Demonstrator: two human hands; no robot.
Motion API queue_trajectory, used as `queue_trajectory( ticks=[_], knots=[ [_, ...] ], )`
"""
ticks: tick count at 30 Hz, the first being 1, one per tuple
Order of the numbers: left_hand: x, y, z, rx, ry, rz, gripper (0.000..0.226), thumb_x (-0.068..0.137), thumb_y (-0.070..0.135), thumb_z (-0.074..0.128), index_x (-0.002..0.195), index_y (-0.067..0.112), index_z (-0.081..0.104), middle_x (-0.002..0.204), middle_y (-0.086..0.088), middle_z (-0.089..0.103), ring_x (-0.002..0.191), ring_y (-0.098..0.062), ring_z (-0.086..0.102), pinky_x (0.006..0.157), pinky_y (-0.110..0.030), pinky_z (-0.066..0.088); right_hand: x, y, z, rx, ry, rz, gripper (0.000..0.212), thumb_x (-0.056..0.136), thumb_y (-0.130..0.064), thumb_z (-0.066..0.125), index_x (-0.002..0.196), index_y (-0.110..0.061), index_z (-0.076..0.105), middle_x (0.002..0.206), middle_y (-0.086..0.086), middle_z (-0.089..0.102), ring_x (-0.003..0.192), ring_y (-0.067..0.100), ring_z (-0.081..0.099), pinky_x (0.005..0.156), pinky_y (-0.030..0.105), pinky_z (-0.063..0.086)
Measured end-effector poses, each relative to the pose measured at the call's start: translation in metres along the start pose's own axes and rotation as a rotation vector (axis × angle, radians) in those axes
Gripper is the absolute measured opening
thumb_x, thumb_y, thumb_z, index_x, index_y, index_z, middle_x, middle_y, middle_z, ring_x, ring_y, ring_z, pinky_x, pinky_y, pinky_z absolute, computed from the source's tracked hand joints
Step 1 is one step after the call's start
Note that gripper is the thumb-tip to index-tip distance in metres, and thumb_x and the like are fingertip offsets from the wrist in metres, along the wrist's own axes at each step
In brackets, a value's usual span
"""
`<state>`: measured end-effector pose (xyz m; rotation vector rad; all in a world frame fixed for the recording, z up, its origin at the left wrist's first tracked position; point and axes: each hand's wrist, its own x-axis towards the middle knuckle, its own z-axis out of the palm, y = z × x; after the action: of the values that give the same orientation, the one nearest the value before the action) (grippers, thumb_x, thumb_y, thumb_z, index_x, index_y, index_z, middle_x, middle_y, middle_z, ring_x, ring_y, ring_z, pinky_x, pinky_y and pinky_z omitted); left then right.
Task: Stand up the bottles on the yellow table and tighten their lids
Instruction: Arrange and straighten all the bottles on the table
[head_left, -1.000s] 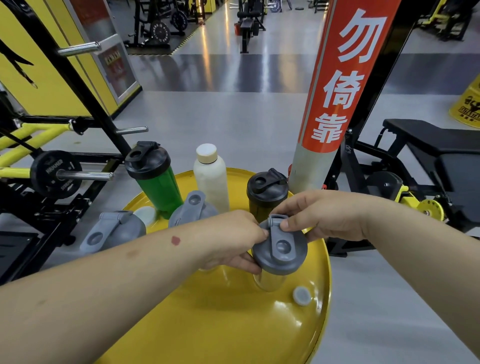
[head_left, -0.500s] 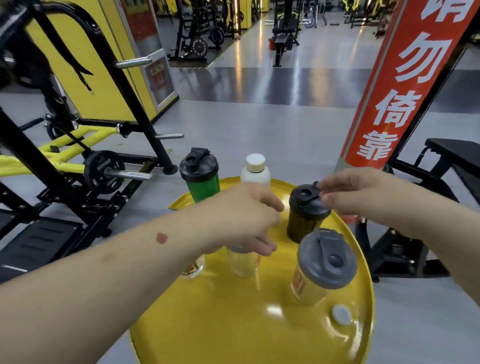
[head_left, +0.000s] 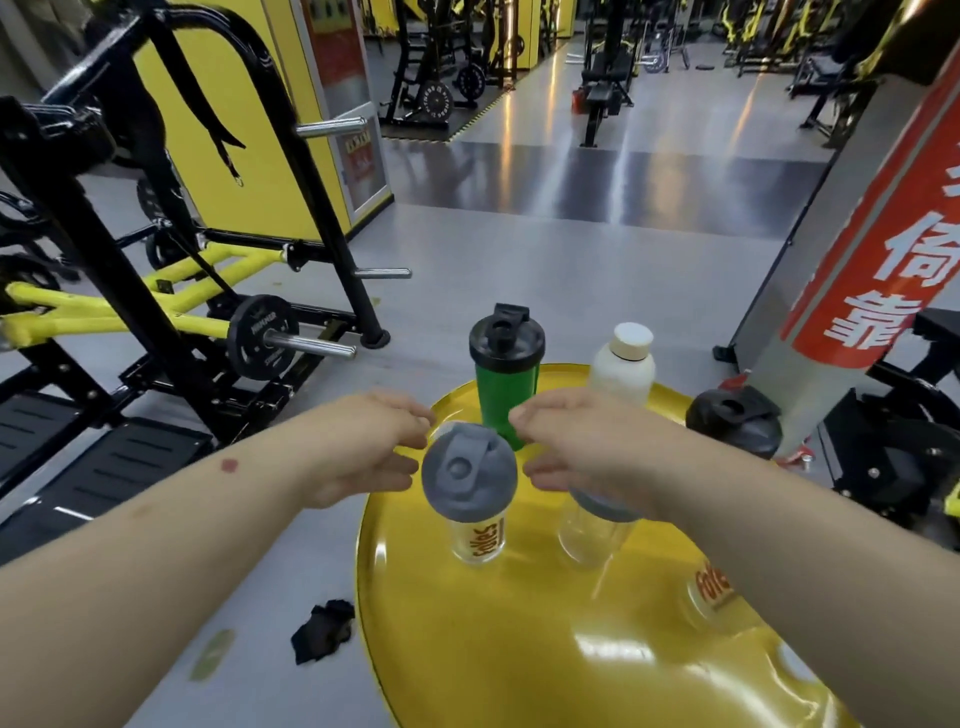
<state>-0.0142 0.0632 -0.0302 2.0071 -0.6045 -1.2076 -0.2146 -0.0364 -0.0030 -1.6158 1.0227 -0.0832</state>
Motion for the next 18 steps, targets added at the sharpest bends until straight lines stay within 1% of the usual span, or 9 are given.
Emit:
queue_trajectory(
  ticks=[1, 4, 6, 8, 9, 11, 13, 16, 18],
  knots=[
    [0.004, -0.004, -0.005, -0.057, -0.04, -0.03, 0.026, 0.098, 0.016, 0.064, 0.124, 0.016, 0.066, 0.126, -0.013, 0.067, 0.108, -0.035, 0.071, 0.087, -0.043, 0.062, 0.003, -0.004, 0.007, 0.097, -0.017, 0.093, 0.022, 0.102, -0.036, 0.059, 0.113, -0.017, 0.061, 0.121, 0.002, 0.062, 0.102, 0.028, 0.07, 0.1, 0.045, 0.058],
    [0.014, -0.012, -0.012, -0.149, -0.154, -0.051, 0.027, 0.098, 0.006, 0.063, 0.125, 0.013, 0.065, 0.126, -0.016, 0.069, 0.104, -0.038, 0.073, 0.083, -0.046, 0.063, 0.01, -0.005, 0.021, 0.175, 0.002, 0.228, 0.036, 0.104, -0.039, 0.055, 0.133, -0.018, 0.05, 0.128, 0.002, 0.054, 0.092, 0.033, 0.07, 0.088, 0.045, 0.061],
    [0.019, -0.014, -0.011, -0.183, -0.213, -0.054, 0.027, 0.099, 0.003, 0.062, 0.124, 0.012, 0.064, 0.121, -0.015, 0.072, 0.101, -0.037, 0.074, 0.082, -0.046, 0.062, 0.015, -0.002, 0.03, 0.225, 0.033, 0.252, 0.034, 0.105, -0.028, 0.055, 0.132, -0.008, 0.053, 0.123, 0.009, 0.06, 0.089, 0.034, 0.073, 0.09, 0.049, 0.061],
    [0.023, -0.016, -0.009, -0.186, -0.249, -0.05, 0.025, 0.098, 0.001, 0.062, 0.121, 0.012, 0.064, 0.117, -0.014, 0.073, 0.101, -0.035, 0.074, 0.082, -0.046, 0.062, 0.019, 0.003, 0.036, 0.315, 0.089, 0.265, 0.032, 0.103, -0.014, 0.056, 0.133, -0.003, 0.056, 0.119, 0.017, 0.062, 0.091, 0.036, 0.07, 0.087, 0.049, 0.061],
    [0.026, -0.018, -0.008, -0.179, -0.257, -0.043, 0.025, 0.098, 0.0, 0.062, 0.119, 0.013, 0.064, 0.115, -0.013, 0.073, 0.101, -0.034, 0.074, 0.082, -0.045, 0.061, 0.02, 0.004, 0.039, 0.356, 0.114, 0.264, 0.029, 0.102, -0.009, 0.056, 0.13, -0.002, 0.058, 0.117, 0.018, 0.063, 0.092, 0.037, 0.068, 0.084, 0.049, 0.06],
    [0.031, -0.02, -0.008, -0.167, -0.276, -0.023, 0.028, 0.097, -0.001, 0.062, 0.121, 0.014, 0.062, 0.113, -0.011, 0.073, 0.101, -0.032, 0.073, 0.08, -0.043, 0.062, 0.017, 0.004, 0.044, 0.389, 0.113, 0.257, 0.015, 0.104, -0.005, 0.051, 0.109, -0.008, 0.065, 0.108, 0.01, 0.065, 0.086, 0.037, 0.07, 0.08, 0.047, 0.061],
    [0.036, -0.02, -0.009, -0.158, -0.295, -0.01, 0.03, 0.097, -0.001, 0.062, 0.124, 0.012, 0.062, 0.112, -0.012, 0.074, 0.102, -0.033, 0.073, 0.077, -0.042, 0.062, 0.016, 0.004, 0.047, 0.395, 0.114, 0.251, 0.024, 0.105, -0.002, 0.046, 0.092, -0.016, 0.062, 0.099, 0.004, 0.063, 0.079, 0.034, 0.071, 0.079, 0.046, 0.06],
    [0.041, -0.018, -0.011, -0.149, -0.314, -0.002, 0.03, 0.096, -0.002, 0.063, 0.123, 0.011, 0.062, 0.11, -0.013, 0.074, 0.1, -0.033, 0.074, 0.077, -0.042, 0.063, 0.017, 0.003, 0.05, 0.35, 0.14, 0.235, 0.027, 0.103, 0.002, 0.046, 0.089, -0.015, 0.06, 0.098, 0.005, 0.063, 0.08, 0.033, 0.07, 0.076, 0.043, 0.061],
    [0.041, -0.016, -0.011, -0.129, -0.319, 0.015, 0.027, 0.097, -0.002, 0.063, 0.121, 0.011, 0.062, 0.108, -0.013, 0.074, 0.099, -0.033, 0.074, 0.077, -0.042, 0.063, 0.021, 0.004, 0.051, 0.332, 0.169, 0.225, 0.02, 0.101, 0.004, 0.049, 0.098, -0.01, 0.064, 0.106, 0.012, 0.065, 0.085, 0.034, 0.071, 0.077, 0.044, 0.063]
  ],
)
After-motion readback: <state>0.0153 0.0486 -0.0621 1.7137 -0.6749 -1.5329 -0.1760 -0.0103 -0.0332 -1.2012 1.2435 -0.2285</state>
